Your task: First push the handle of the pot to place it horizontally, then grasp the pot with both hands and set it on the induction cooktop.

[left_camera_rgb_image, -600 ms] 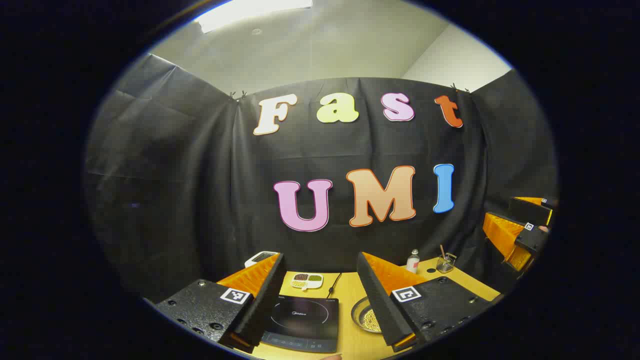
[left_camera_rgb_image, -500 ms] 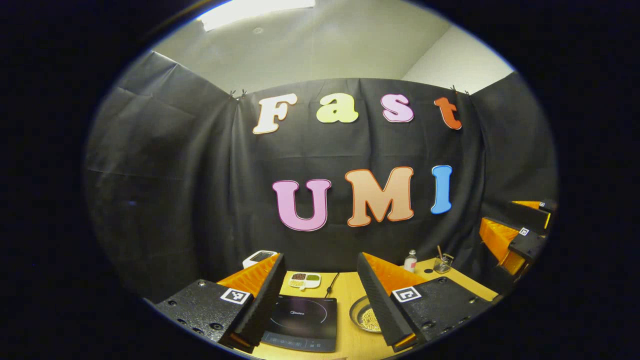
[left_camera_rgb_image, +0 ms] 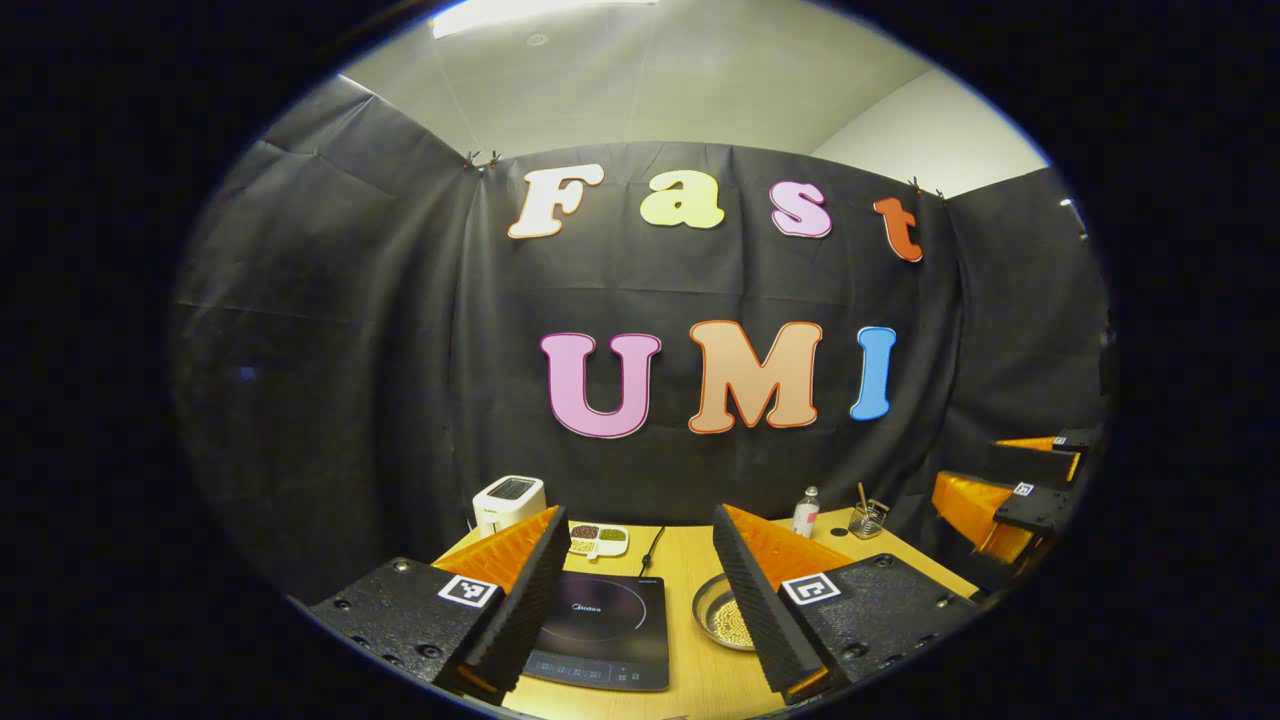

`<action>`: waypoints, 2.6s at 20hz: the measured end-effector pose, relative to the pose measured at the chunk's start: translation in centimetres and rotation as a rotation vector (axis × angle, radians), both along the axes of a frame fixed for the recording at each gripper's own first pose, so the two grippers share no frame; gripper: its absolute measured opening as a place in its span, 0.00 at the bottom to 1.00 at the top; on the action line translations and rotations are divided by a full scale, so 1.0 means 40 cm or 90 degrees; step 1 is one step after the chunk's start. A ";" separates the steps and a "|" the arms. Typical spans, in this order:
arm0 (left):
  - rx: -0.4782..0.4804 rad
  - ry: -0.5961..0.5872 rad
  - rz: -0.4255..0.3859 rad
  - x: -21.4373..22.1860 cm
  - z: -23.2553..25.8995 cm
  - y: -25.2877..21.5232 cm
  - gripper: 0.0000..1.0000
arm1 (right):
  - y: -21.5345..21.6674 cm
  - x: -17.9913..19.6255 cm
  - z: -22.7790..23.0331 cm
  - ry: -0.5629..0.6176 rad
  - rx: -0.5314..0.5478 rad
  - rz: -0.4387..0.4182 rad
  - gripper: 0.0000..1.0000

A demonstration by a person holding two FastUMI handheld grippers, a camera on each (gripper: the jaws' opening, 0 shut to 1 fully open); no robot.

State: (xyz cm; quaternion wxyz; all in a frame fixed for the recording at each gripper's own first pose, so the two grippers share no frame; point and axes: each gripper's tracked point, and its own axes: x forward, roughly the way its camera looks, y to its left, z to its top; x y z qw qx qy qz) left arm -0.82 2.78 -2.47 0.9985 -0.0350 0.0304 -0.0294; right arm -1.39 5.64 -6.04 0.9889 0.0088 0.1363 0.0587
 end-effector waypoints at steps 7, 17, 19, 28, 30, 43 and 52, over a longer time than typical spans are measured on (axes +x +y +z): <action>0.002 0.021 0.009 -0.019 -0.034 0.059 0.88 | 0.066 -0.025 -0.079 0.097 0.034 0.021 0.89; -0.010 0.047 0.009 -0.035 -0.086 0.130 0.88 | 0.067 -0.034 -0.143 0.144 -0.035 -0.018 0.08; -0.009 0.050 0.023 -0.023 -0.082 0.139 0.85 | 0.092 -0.021 -0.178 0.154 -0.021 0.004 0.04; 0.016 0.098 0.104 0.017 -0.110 0.096 0.83 | 0.193 -0.028 -0.457 0.352 0.114 0.170 0.00; 0.021 0.123 0.132 0.008 -0.130 0.090 0.83 | 0.206 -0.030 -0.528 0.390 0.116 0.212 0.00; 0.063 0.191 0.280 -0.055 -0.149 0.118 0.82 | 0.311 -0.074 -0.828 0.580 0.107 0.341 0.00; 0.085 0.204 0.289 -0.048 -0.160 0.116 0.82 | 0.288 -0.041 -0.911 0.600 0.061 0.318 0.00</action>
